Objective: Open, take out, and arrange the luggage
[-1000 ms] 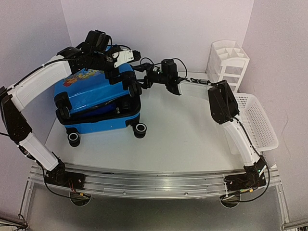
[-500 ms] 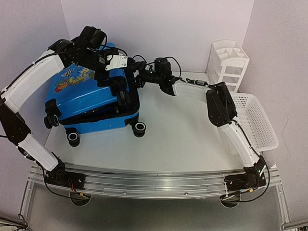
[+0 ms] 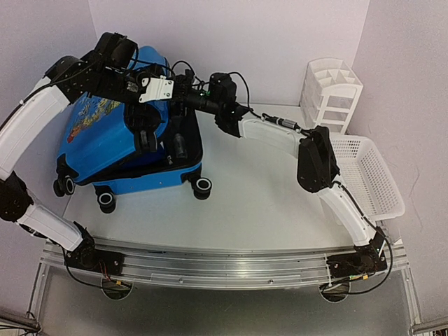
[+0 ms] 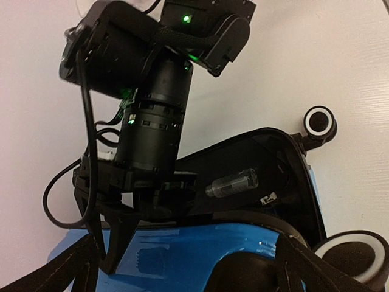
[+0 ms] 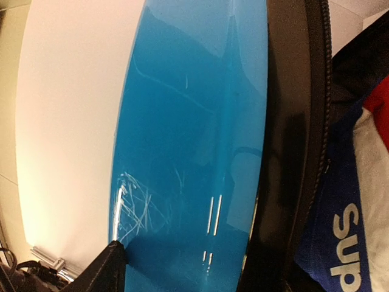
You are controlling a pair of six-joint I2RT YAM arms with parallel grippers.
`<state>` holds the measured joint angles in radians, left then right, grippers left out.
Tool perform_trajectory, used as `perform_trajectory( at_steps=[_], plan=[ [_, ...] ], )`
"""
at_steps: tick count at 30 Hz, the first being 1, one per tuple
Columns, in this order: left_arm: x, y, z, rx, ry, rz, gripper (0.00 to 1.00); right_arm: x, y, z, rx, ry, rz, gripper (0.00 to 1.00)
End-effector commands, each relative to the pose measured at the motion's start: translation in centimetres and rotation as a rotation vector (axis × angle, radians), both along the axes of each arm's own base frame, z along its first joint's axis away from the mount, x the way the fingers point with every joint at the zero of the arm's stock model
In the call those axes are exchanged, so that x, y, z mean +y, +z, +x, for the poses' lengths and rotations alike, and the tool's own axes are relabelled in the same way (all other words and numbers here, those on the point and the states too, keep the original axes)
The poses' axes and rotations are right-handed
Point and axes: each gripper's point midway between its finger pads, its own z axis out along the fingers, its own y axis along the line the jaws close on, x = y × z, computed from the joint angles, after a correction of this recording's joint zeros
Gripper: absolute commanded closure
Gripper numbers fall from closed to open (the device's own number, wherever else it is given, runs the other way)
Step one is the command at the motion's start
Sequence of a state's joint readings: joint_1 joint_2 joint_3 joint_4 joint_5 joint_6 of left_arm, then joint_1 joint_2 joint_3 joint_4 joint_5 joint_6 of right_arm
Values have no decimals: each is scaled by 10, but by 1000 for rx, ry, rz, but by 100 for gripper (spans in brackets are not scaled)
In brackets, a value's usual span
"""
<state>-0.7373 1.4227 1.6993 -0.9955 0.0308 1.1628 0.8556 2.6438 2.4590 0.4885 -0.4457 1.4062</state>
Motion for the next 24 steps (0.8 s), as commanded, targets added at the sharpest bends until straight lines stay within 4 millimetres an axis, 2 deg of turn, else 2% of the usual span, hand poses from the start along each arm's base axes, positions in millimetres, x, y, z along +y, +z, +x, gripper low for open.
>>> perform_trajectory(
  at_steps=[1,3,5,7,10,15,20,22,24],
  plan=[
    [-4,13,-30,-27,-52,59,5,10,92,-62,-177,49,136,41],
    [-1,10,-42,11,-79,75,13,14,96,-69,-189,61,149,50],
    [4,2,-58,50,-129,99,20,17,98,-75,-202,63,147,65],
    [10,-5,-70,70,-179,132,25,17,102,-80,-219,57,137,71],
    [23,-10,-83,89,-244,223,27,17,102,-82,-234,47,123,77],
    [50,-15,-94,103,-292,470,26,25,97,-88,-242,53,113,97],
    [66,-27,-102,114,-305,616,20,31,99,-100,-316,40,82,100],
    [59,-29,-101,110,-299,586,22,33,99,-101,-332,28,79,100],
    [41,-23,-98,112,-246,463,26,35,95,-100,-339,17,75,100]
  ],
)
